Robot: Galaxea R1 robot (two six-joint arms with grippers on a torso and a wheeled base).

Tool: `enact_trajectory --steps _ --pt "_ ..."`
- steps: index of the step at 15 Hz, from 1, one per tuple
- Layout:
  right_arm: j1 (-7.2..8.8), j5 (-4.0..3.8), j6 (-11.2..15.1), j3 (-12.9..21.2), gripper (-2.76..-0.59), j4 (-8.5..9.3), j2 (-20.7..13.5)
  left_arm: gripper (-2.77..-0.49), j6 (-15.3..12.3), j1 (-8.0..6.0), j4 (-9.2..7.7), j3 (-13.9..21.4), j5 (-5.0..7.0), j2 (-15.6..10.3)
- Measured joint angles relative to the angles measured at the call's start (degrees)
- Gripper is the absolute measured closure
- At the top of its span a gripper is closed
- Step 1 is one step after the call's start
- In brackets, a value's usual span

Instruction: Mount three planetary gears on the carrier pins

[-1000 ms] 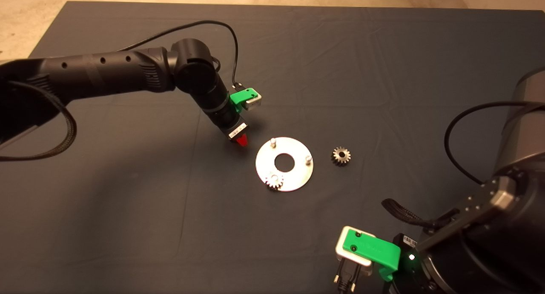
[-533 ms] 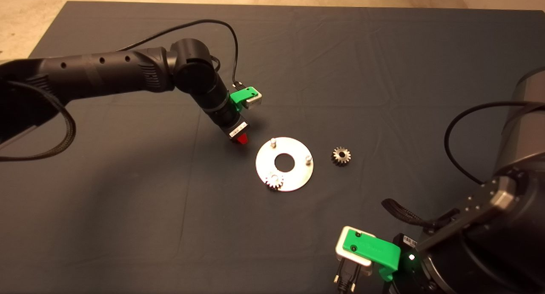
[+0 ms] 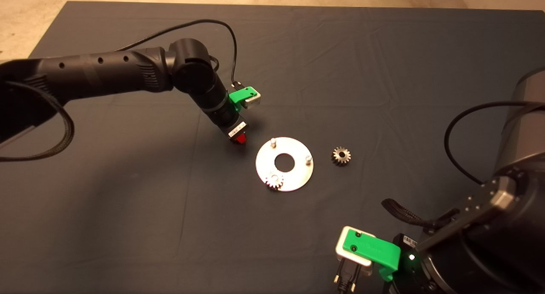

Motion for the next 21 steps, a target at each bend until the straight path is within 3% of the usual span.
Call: enact_trajectory --steps 21 --pt "0.01 0.0 0.0 0.0 -2.33 0.0 0.0 -0.73 -0.1 0.13 0.02 0.2 -0.82 -0.3"
